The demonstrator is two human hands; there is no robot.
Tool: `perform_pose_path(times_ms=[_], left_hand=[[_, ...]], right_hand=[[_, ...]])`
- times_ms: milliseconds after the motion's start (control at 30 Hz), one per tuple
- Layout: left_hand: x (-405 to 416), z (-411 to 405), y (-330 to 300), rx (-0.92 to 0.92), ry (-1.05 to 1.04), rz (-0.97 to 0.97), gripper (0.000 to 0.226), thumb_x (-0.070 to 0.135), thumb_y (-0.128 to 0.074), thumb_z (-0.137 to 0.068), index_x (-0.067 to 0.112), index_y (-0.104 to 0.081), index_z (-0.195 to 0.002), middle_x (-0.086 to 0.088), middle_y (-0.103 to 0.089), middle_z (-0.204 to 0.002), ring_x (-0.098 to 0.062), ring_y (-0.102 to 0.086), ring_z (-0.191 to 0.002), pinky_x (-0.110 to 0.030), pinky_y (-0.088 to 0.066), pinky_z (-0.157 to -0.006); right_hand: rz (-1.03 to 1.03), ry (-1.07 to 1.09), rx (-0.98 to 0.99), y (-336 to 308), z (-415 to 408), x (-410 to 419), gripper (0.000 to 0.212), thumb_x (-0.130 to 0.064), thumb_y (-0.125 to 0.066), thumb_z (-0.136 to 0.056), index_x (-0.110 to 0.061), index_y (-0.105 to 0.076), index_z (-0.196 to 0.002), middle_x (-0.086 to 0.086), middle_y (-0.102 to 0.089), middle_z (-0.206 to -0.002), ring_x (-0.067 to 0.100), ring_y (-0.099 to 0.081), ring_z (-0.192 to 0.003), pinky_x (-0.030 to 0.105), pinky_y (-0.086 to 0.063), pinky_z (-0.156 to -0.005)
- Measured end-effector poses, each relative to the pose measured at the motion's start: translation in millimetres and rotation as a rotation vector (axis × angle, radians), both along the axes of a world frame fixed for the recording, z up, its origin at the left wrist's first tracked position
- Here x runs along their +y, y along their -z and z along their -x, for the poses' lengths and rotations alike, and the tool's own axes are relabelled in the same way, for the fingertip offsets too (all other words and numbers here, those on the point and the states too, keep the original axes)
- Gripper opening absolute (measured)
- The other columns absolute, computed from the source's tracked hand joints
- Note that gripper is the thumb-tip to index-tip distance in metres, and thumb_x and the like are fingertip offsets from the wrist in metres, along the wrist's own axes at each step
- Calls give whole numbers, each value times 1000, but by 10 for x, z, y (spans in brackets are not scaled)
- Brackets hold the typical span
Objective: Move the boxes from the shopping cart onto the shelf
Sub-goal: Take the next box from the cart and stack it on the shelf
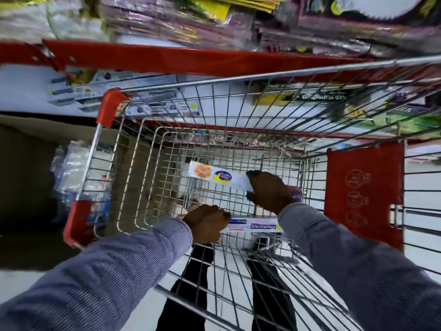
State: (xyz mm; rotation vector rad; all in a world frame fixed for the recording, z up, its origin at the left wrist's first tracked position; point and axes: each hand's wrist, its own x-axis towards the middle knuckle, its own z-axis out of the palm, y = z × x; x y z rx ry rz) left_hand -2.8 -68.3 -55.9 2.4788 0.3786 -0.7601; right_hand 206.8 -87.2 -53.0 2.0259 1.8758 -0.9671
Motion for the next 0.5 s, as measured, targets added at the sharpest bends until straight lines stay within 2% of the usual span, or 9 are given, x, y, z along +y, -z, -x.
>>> perform_pose_path(times_ms=[100, 200, 267, 400, 500], left_hand=[[-24, -85, 222, 84, -22, 21, 59, 22, -66, -88, -3, -39, -135, -22, -60, -115, -42, -61, -98, -43, -51, -74], [-69, -157, 324, 161, -137, 57, 44, 14, -62, -88, 2, -48, -128, -20, -63, -113, -40, -63, -99, -41, -52, -76], [-75, -203, 289, 186, -153, 49, 47, 12, -63, -87, 2, -47, -130, -22, -62, -115, -42, -62, -101, -43, -52, -81], [74, -221, -80, 60, -215, 3, 53, 16, -67, -87, 5, -45, -135, -21, -61, -120, -41, -59, -107, -42, -47, -87], [254, -253, -696, -115, -309, -51, 49, 26, -71, -77, 11, -57, -121, -14, -68, -107, -38, -63, -97, -42, -54, -78]], right_hand=[[-112, -19, -4, -179, -114, 41, 59, -33, -62, -84, -8, -43, -134, 16, -61, -124, 35, -59, -111, 42, -50, -87], [-230, -64, -4, -378, -157, 100, 55, -36, -62, -82, -10, -48, -128, 15, -64, -117, 35, -62, -105, 40, -50, -81], [-285, -73, 4, -546, -173, 158, 54, -38, -62, -80, -13, -51, -126, 14, -66, -114, 35, -63, -102, 39, -51, -80], [-403, -118, -8, -1024, -188, 300, 57, -38, -62, -80, -13, -51, -130, 14, -67, -116, 33, -63, -105, 38, -51, -84], [-494, -134, -11, -1580, -222, 489, 48, -38, -60, -80, -16, -55, -123, 11, -70, -106, 32, -66, -96, 35, -52, -73]])
